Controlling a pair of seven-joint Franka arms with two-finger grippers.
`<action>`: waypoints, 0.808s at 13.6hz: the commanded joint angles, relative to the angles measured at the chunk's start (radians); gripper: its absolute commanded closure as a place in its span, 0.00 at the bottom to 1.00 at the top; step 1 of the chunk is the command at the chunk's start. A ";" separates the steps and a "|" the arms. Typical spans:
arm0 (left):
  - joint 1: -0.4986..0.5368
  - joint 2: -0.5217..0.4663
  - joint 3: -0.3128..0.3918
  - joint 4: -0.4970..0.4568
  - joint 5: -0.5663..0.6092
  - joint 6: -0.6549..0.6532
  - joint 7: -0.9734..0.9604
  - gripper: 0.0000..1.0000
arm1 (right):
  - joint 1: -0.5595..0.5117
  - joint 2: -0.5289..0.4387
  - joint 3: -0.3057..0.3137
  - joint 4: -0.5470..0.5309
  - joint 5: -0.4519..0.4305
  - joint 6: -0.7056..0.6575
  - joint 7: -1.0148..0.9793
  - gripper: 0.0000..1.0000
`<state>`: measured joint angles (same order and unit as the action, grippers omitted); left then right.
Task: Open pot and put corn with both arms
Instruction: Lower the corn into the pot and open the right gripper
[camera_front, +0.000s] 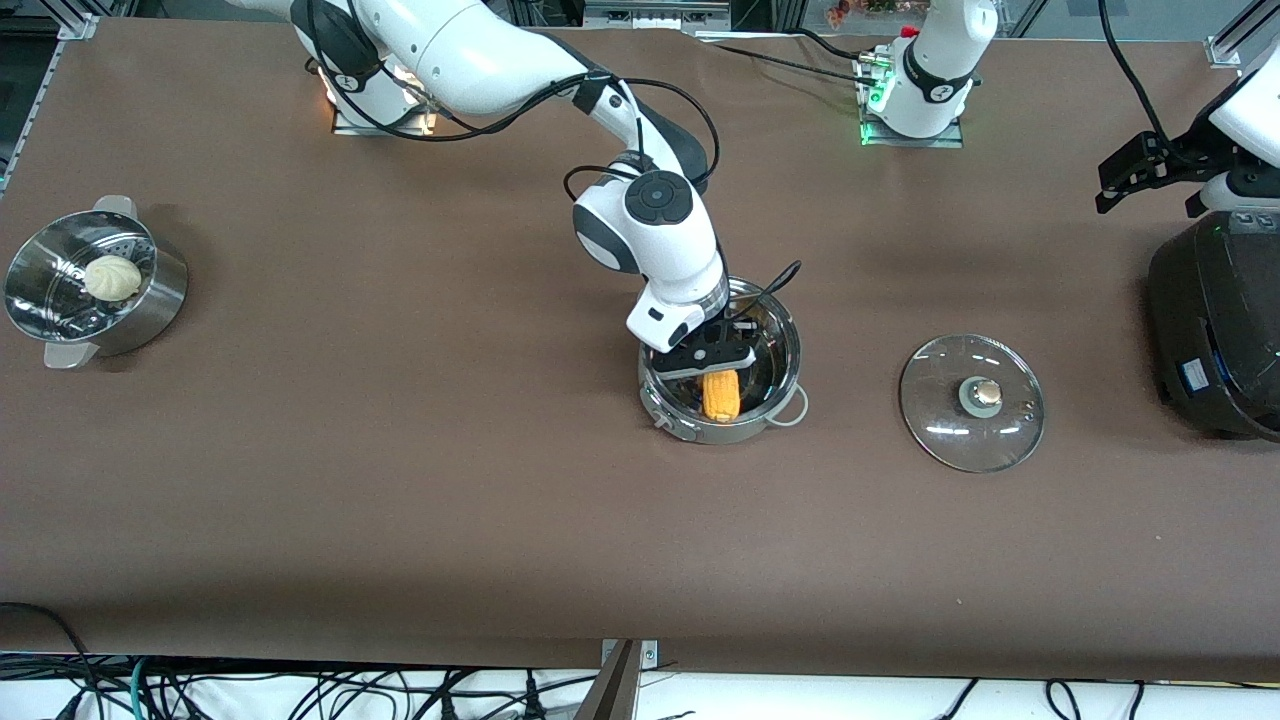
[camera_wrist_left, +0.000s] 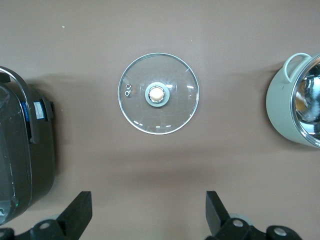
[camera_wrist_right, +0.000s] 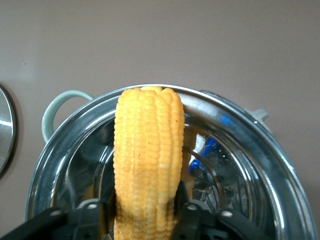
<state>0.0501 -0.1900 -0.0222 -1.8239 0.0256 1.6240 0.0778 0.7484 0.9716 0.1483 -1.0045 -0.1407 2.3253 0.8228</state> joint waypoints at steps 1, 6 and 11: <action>-0.006 0.015 -0.004 0.035 0.025 -0.029 -0.013 0.00 | 0.019 0.015 -0.009 0.038 -0.020 -0.023 0.022 0.00; -0.004 0.015 -0.031 0.035 0.037 -0.030 -0.015 0.00 | 0.036 0.001 -0.035 0.038 -0.022 -0.064 0.019 0.00; -0.004 0.015 -0.035 0.037 0.037 -0.035 -0.015 0.00 | 0.017 -0.092 -0.118 0.038 -0.010 -0.174 -0.001 0.00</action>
<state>0.0498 -0.1898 -0.0519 -1.8230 0.0305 1.6203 0.0771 0.7712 0.9353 0.0503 -0.9620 -0.1416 2.2217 0.8224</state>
